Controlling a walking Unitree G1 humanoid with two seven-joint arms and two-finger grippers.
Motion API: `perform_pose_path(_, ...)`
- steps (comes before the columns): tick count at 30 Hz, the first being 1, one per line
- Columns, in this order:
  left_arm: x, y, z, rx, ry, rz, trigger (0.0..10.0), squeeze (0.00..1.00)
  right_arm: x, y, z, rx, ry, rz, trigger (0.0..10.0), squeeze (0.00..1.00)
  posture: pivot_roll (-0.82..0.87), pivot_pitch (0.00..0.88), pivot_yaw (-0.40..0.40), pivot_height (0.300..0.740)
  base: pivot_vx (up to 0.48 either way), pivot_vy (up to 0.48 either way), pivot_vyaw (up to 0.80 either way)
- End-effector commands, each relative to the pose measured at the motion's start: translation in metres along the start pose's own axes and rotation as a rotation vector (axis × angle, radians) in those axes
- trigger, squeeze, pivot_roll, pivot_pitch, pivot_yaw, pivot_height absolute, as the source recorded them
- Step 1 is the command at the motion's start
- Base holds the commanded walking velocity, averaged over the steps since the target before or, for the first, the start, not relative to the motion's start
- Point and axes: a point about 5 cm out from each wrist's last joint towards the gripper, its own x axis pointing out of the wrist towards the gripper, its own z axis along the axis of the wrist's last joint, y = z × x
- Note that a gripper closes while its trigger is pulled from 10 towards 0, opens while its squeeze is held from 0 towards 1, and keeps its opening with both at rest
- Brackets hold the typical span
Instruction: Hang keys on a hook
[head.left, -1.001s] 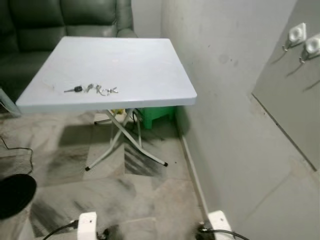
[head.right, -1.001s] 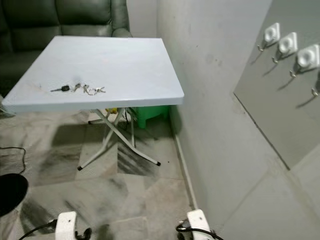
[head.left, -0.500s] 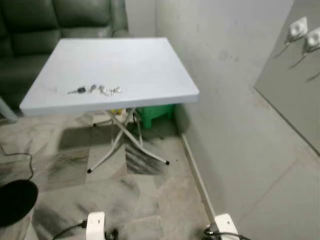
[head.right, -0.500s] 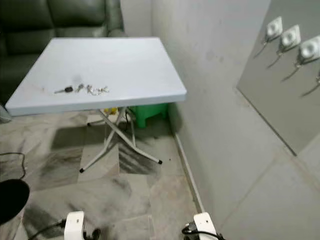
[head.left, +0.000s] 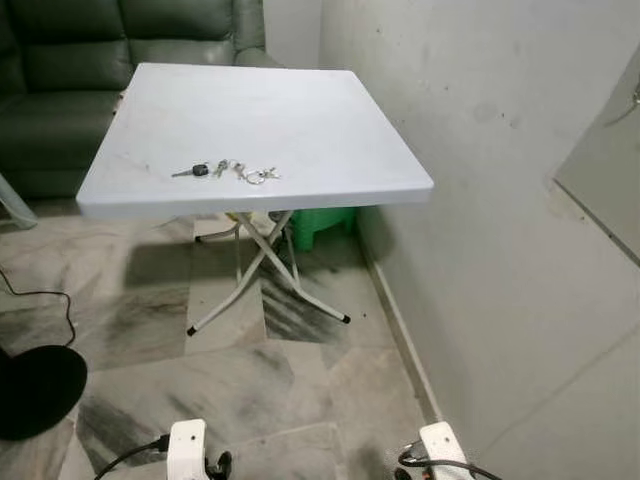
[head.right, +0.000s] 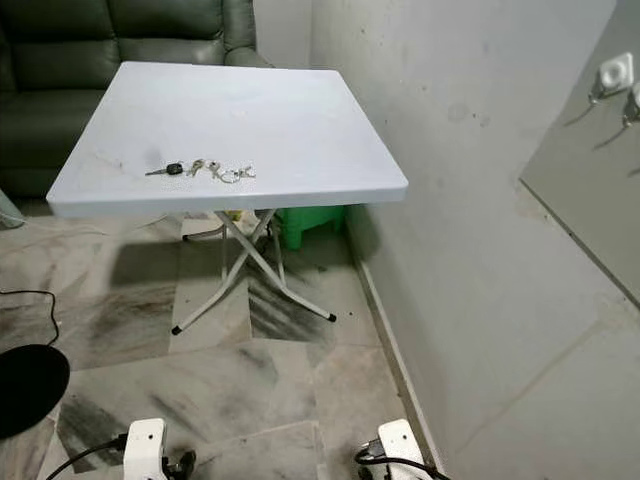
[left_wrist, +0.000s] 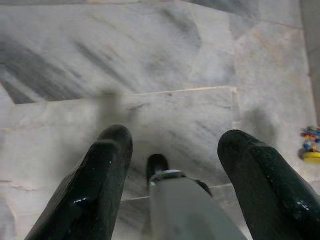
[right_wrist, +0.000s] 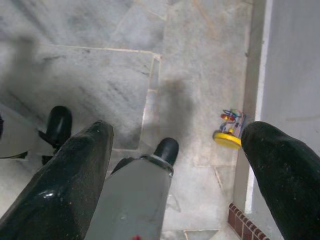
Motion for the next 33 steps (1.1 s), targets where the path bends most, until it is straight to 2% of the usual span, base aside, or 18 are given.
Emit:
perform_pose_path(1, 0.0006, -0.0044, -0.0001, -0.007, 0.0, -0.006, 10.0, 0.0, -0.0019, -0.0071, -0.0025, 0.002, 0.009, -0.022, 10.0, 0.0, -0.11, 0.0, -0.043, 0.724, 0.0, 0.349, 0.0)
perform_pose_path(7, 0.0011, -0.0051, 0.0015, -0.009, -0.004, -0.006, 10.0, 0.0, -0.0017, -0.0068, -0.0026, -0.001, 0.012, -0.025, 10.0, 0.0, -0.11, 0.0, -0.044, 0.724, 0.0, 0.347, 0.52)
perform_pose_path(8, 0.0012, -0.0052, 0.0017, -0.009, -0.005, -0.006, 10.0, 0.0, -0.0018, -0.0077, -0.0031, 0.044, 0.012, -0.031, 10.0, 0.0, -0.11, 0.0, -0.044, 0.724, 0.0, 0.349, 0.48)
perform_pose_path(10, 0.0012, -0.0052, 0.0019, -0.009, -0.005, -0.006, 10.0, 0.0, -0.0019, -0.0088, -0.002, 0.068, 0.004, -0.035, 10.0, 0.0, -0.11, 0.0, -0.044, 0.724, 0.0, 0.349, 0.24)
perform_pose_path(16, 0.0015, -0.0057, 0.0028, -0.011, -0.008, -0.006, 10.0, 0.0, -0.0018, -0.0093, -0.0008, 0.052, 0.0, -0.034, 10.0, 0.0, -0.12, 0.0, -0.044, 0.724, 0.0, 0.349, 0.0)
perform_pose_path(17, 0.0016, -0.006, 0.003, -0.011, -0.008, -0.007, 10.0, 0.0, -0.0017, -0.0089, -0.0011, 0.0, 0.01, -0.031, 10.0, 0.0, -0.12, 0.0, -0.045, 0.724, 0.0, 0.349, 0.0)
perform_pose_path(19, 0.0017, -0.0061, 0.0033, -0.011, -0.009, -0.007, 10.0, 0.0, -0.0016, -0.0081, -0.0012, -0.031, 0.012, -0.026, 10.0, 0.0, -0.12, 0.0, -0.044, 0.724, 0.0, 0.351, 0.0)
perform_pose_path(33, 0.0021, -0.0066, 0.0045, -0.014, -0.012, -0.006, 10.0, 0.0, -0.0012, -0.0069, -0.0005, -0.019, 0.009, -0.025, 10.0, 0.0, -0.12, 0.0, -0.046, 0.724, 0.0, 0.349, 0.8)
